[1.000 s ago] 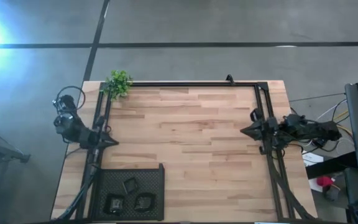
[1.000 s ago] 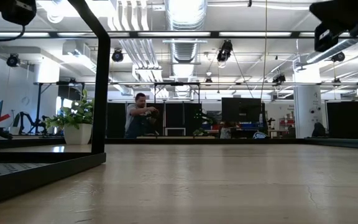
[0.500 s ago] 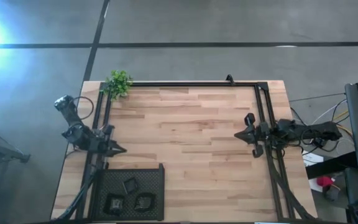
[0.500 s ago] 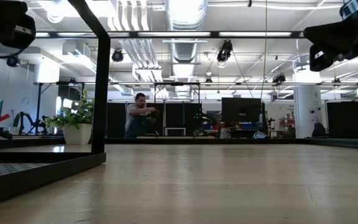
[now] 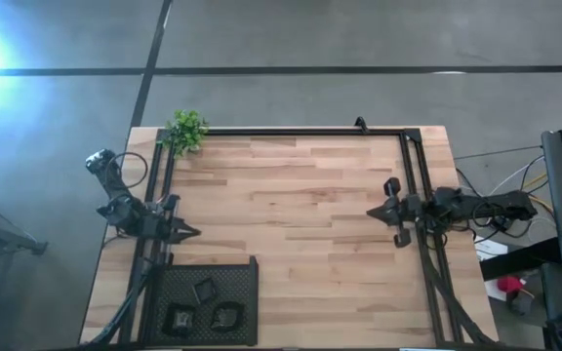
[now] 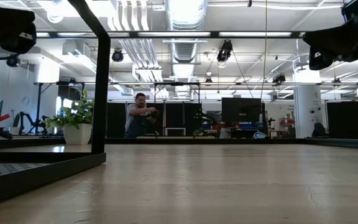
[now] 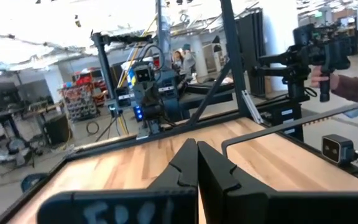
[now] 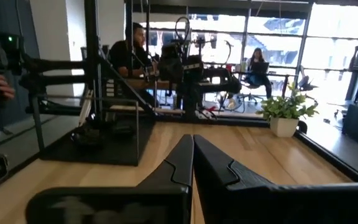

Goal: Pick & Place Mini shaped plates
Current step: Return to Home Position

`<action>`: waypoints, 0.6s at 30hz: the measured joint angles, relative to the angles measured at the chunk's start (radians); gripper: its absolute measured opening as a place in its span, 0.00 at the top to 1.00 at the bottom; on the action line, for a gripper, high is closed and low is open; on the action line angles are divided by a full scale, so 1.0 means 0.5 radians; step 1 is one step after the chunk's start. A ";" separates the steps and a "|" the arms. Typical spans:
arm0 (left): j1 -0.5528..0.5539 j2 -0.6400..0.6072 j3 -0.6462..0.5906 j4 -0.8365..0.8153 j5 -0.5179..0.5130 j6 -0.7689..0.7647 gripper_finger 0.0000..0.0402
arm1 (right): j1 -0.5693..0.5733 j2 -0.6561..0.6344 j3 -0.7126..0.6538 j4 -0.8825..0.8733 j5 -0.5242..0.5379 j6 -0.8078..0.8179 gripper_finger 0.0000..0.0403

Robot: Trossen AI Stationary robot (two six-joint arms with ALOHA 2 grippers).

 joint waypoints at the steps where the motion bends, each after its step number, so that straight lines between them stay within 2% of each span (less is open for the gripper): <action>1: 0.000 0.000 0.000 -0.006 -0.016 -0.028 1.00 | 0.000 0.001 0.000 -0.012 0.001 -0.004 0.98; 10: 0.000 0.000 -0.002 -0.020 -0.025 -0.099 1.00 | -0.001 0.001 0.000 -0.065 0.001 0.273 0.98; 18: 0.000 0.000 -0.002 -0.021 -0.024 -0.102 1.00 | 0.000 0.001 0.000 -0.063 0.000 0.222 0.98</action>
